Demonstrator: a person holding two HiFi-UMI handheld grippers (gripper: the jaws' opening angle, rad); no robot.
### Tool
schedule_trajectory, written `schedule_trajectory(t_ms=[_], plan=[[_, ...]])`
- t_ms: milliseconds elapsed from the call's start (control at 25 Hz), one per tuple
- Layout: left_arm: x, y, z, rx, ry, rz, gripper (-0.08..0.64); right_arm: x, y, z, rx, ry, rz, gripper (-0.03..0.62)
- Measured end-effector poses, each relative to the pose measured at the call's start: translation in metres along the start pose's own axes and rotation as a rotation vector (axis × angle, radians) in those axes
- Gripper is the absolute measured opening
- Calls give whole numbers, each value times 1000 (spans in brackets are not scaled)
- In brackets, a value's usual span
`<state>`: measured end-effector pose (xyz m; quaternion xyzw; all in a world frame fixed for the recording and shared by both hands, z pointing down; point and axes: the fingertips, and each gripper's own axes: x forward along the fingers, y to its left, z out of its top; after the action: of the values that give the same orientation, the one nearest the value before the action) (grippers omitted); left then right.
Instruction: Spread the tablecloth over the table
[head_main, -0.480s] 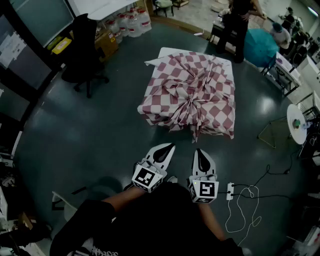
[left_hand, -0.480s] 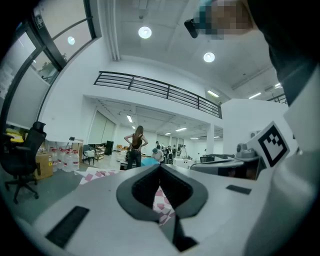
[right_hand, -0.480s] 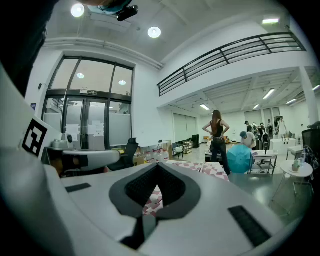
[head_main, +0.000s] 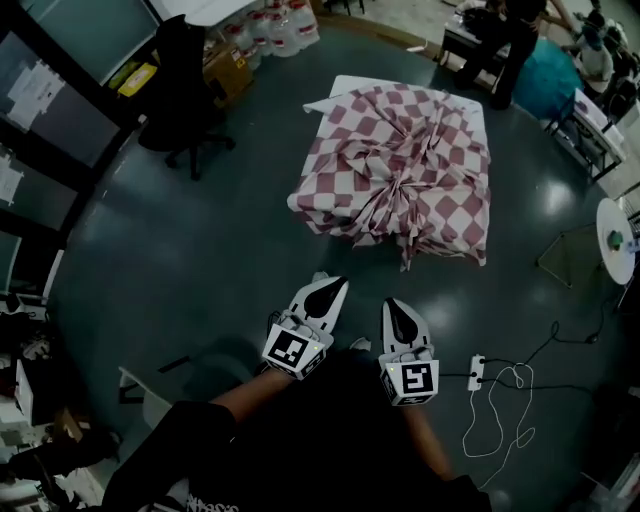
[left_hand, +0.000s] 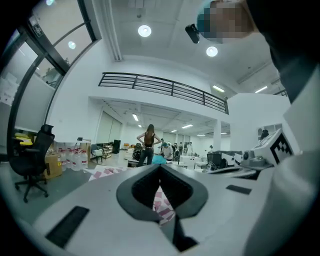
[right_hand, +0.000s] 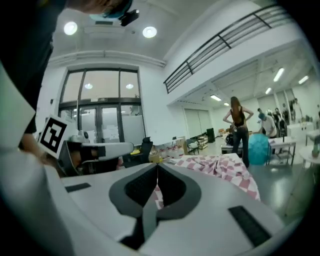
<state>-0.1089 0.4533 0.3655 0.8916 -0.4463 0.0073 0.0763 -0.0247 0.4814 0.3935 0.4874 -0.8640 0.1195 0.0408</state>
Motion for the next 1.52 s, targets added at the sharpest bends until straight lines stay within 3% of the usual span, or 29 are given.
schedule_trajectory(t_ms=[120, 440, 560, 720, 960, 1000, 1160, 1360, 1520], plan=[[4, 17, -3, -32, 12, -17, 15, 12, 2, 7, -70, 10, -10, 17], [46, 60, -25, -49, 66, -99, 14, 61, -19, -11, -19, 136, -21, 17], [70, 80, -24, -69, 42, -139, 15, 97, -31, -7, 4, 162, -7, 17], [103, 111, -13, -60, 51, -214, 15, 153, -52, 21, -6, 87, -51, 17], [148, 173, -14, 54, 79, -236, 15, 225, -87, 30, 6, 149, -105, 16], [154, 183, -18, 41, 95, -235, 15, 231, -92, 30, 2, 159, -122, 16], [185, 219, -30, -151, 140, -193, 15, 241, -121, 23, -5, 170, -240, 15], [223, 239, -56, -194, 189, -159, 15, 249, -169, -7, 24, 230, -294, 17], [241, 259, -126, -270, 310, -102, 15, 261, -215, -51, 11, 303, -295, 16]])
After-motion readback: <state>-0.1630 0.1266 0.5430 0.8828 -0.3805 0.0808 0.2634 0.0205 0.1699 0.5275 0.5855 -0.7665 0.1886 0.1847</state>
